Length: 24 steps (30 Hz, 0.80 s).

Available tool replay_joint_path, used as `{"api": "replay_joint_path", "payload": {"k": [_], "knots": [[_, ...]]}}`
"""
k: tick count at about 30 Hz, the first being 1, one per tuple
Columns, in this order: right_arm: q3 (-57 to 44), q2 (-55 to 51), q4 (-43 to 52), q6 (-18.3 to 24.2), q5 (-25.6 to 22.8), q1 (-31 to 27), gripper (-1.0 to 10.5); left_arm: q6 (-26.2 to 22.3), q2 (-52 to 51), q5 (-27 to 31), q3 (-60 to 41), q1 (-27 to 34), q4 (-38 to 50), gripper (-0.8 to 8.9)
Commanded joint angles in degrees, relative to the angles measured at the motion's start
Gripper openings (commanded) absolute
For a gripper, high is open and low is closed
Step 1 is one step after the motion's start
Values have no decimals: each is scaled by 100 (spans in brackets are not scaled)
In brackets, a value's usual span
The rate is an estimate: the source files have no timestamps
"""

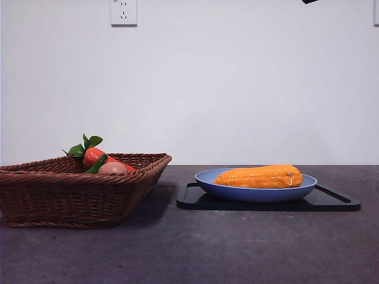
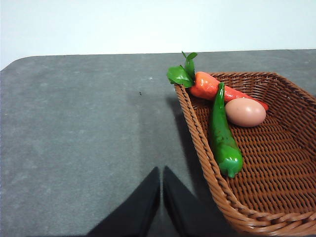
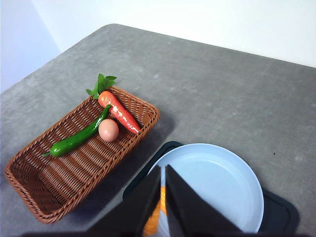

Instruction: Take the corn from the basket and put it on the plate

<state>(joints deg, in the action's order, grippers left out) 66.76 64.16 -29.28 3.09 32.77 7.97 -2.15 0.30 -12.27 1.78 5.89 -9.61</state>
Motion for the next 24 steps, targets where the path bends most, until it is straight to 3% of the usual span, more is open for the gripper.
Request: {"api": "replay_joint_path", "payload": {"k": [1, 6, 12, 21, 24], "knots": [[109, 52, 81, 42, -9, 7, 2, 26, -11, -11, -162, 15, 22, 8], [107, 4, 133, 118, -247, -42, 2, 26, -11, -11, -162, 15, 22, 8], [-295, -640, 367, 496, -1279, -291, 2, 26, -11, -11, -162, 15, 24, 8], [-3132, -2813, 2658, -52, -1362, -1025, 2, 26, -11, -11, -162, 15, 22, 8], [-4083, -3630, 3169, -107, -1709, -1250, 2, 26, -11, -11, -162, 15, 22, 8]]}}
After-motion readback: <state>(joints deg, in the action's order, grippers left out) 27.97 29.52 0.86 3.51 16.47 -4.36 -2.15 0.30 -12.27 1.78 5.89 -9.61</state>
